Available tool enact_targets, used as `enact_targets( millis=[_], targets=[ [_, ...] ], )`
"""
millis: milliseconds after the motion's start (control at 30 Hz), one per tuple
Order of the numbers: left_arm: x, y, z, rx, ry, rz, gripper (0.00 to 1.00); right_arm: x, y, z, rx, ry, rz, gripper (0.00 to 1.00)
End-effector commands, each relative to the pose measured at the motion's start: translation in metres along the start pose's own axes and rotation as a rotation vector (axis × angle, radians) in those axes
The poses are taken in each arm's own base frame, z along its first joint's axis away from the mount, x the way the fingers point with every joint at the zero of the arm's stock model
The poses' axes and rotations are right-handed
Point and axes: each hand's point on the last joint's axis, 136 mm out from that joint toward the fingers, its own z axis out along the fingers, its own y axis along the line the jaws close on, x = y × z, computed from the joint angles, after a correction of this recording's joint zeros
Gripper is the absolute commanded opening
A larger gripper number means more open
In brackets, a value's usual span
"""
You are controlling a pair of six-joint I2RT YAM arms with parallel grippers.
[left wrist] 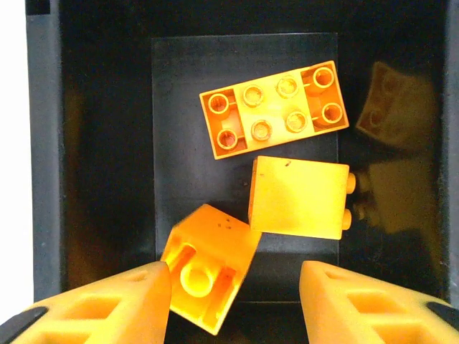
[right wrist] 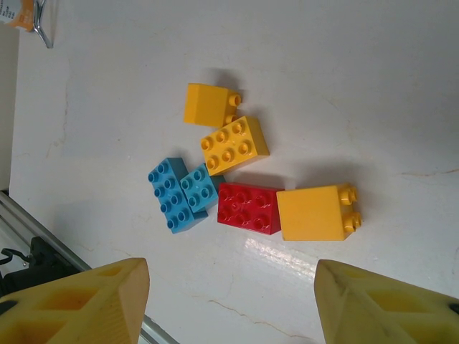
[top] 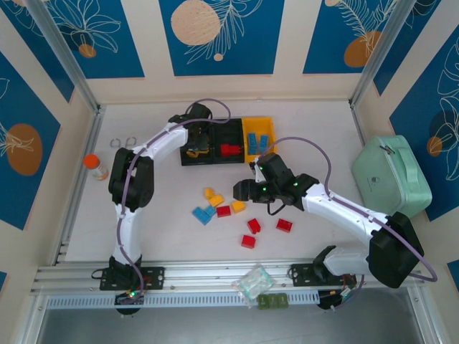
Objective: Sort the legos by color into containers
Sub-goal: Place the lego in the container, then pick up the lego from the center of the table.
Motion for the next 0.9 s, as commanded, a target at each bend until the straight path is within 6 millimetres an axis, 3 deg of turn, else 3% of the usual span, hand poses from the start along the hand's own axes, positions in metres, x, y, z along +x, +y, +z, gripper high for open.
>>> enact_targets(
  millis=[0,200,400,700,867],
  targets=[
    [-0.014,0.007,-0.037,0.026,-0.056,-0.008,0.50,0.004,-0.006,0.001,0.030,0.010,0.011,0.62],
    [-0.009,0.002,-0.065,0.112,-0.082,-0.014,0.51,0.004,-0.015,0.003,0.090,0.021,0.016,0.62],
    [0.015,-0.002,-0.085,0.210,-0.076,-0.016,0.53,0.006,-0.025,0.010,0.167,0.052,-0.005,0.62],
    [0.078,-0.003,-0.099,0.376,-0.015,-0.037,0.57,0.010,-0.033,0.032,0.269,0.109,-0.067,0.63],
    [0.120,0.007,-0.101,0.418,0.024,-0.077,0.59,0.014,-0.038,0.049,0.343,0.157,-0.102,0.62]
  ],
)
